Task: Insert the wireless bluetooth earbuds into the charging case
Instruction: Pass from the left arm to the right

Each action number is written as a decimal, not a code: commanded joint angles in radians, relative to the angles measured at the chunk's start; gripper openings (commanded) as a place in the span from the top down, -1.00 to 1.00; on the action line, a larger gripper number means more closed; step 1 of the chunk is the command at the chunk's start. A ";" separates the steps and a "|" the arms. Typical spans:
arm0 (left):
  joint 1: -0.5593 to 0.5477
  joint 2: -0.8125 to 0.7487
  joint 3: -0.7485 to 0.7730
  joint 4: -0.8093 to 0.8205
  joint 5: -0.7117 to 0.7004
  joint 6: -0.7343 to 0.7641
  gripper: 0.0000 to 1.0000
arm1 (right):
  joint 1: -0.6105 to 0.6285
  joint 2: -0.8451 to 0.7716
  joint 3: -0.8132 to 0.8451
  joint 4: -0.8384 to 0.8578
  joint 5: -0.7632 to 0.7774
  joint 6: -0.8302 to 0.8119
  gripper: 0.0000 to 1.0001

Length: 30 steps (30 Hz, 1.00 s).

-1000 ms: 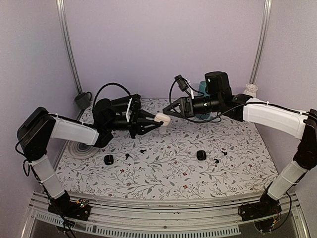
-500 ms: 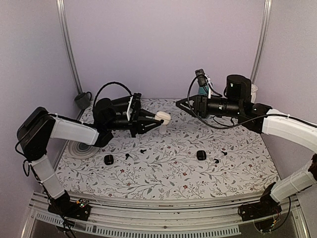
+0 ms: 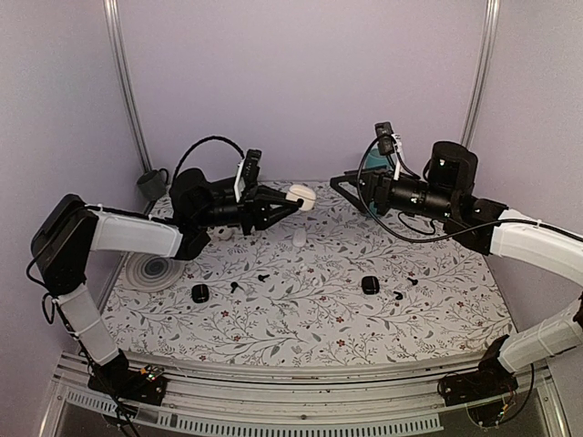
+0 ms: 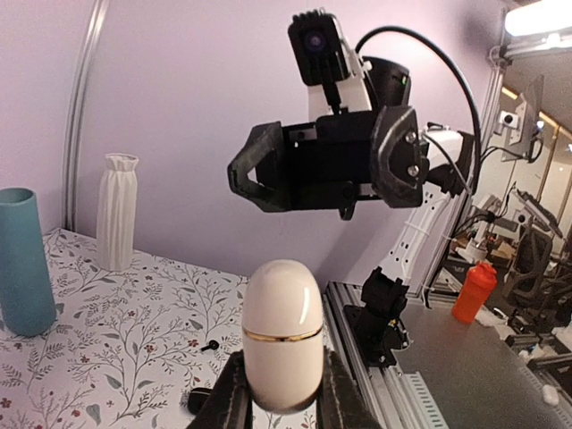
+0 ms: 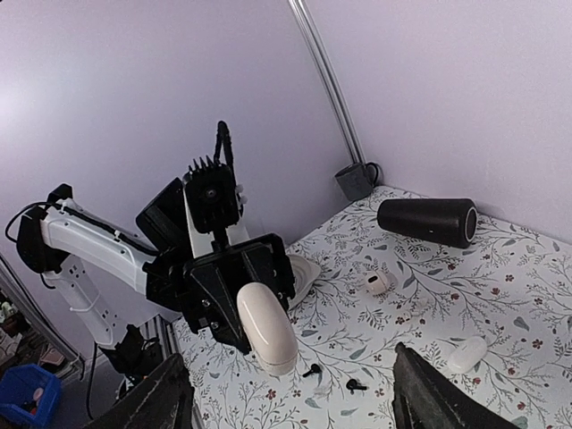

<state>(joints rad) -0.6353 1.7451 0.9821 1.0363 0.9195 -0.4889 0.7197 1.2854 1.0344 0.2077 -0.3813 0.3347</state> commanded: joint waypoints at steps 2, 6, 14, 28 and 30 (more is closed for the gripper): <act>0.009 0.021 0.054 0.077 -0.047 -0.259 1.00 | 0.000 -0.018 -0.008 0.058 -0.048 0.026 -0.55; 0.007 0.055 0.102 0.083 -0.028 -0.387 1.00 | 0.001 0.005 -0.003 0.078 -0.091 0.058 -0.52; -0.022 0.032 0.151 -0.043 -0.047 -0.342 1.00 | 0.000 0.002 -0.034 0.142 -0.105 0.118 -0.49; -0.051 0.023 0.190 -0.102 -0.047 -0.313 1.00 | -0.008 0.064 -0.051 0.192 -0.145 0.227 -0.30; -0.058 0.025 0.193 -0.108 -0.045 -0.312 1.00 | -0.007 0.082 -0.045 0.204 -0.149 0.240 -0.25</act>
<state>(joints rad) -0.6701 1.7920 1.1378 0.9459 0.8700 -0.8211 0.7181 1.3346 0.9932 0.3576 -0.5026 0.5278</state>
